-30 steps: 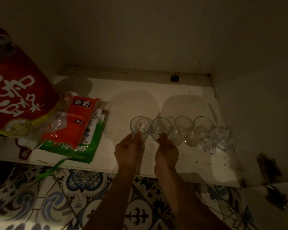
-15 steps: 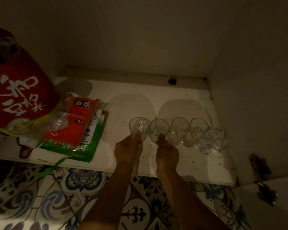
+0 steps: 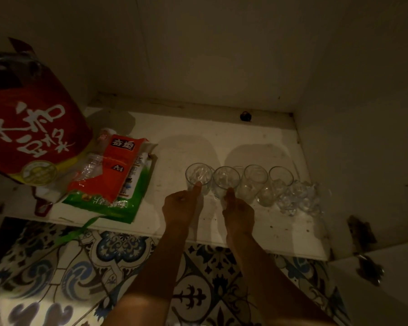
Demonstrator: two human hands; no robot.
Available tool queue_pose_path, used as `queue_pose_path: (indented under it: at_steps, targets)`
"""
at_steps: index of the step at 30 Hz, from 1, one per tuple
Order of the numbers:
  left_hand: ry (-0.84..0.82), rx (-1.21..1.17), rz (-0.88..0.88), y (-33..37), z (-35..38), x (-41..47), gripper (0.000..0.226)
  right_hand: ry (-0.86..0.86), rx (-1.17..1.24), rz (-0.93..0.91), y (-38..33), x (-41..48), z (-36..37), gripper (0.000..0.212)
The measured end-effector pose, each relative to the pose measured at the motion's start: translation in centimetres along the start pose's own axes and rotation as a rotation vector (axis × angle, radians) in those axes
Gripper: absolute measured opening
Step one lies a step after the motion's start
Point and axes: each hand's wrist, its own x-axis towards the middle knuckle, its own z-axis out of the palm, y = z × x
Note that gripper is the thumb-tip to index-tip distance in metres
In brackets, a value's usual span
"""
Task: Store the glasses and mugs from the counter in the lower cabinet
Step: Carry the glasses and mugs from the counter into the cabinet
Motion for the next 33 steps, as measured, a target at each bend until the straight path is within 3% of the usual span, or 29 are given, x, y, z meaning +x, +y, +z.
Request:
queue_pose_path:
  at_steps: [4,7,10,12,16,23,27,33]
  targets:
    - [-0.038,-0.013,0.06,0.0,-0.7,-0.5,0.031,0.008,-0.064,-0.067,0.3,-0.8,-0.4,0.044]
    - [-0.044,0.177,0.24,0.9,-1.2,-1.8,0.039,0.042,-0.156,-0.283,0.2,-2.4,-0.7,0.036]
    - [-0.043,0.404,0.494,1.1,-1.6,-2.7,0.052,-0.019,-0.158,-0.589,0.4,-3.4,-1.0,0.05]
    - [-0.1,0.585,0.577,0.8,-1.8,-2.9,0.063,-0.125,-0.356,-0.686,0.2,-3.4,-1.4,0.06]
    - [-0.255,0.839,0.561,0.9,-2.0,-3.2,0.075,-0.275,-0.745,-0.724,0.2,-3.1,-2.2,0.083]
    - [-0.339,0.998,0.502,0.8,-2.6,-3.1,0.08,-0.312,-0.985,-0.784,-0.3,-3.3,-3.1,0.095]
    - [-0.383,1.041,0.51,0.6,-2.9,-3.1,0.084,-0.293,-0.924,-0.903,-0.7,-4.2,-3.5,0.075]
    - [-0.324,1.148,0.6,1.8,-4.6,-4.6,0.082,-0.236,-0.829,-1.0,-0.9,-4.9,-5.0,0.07]
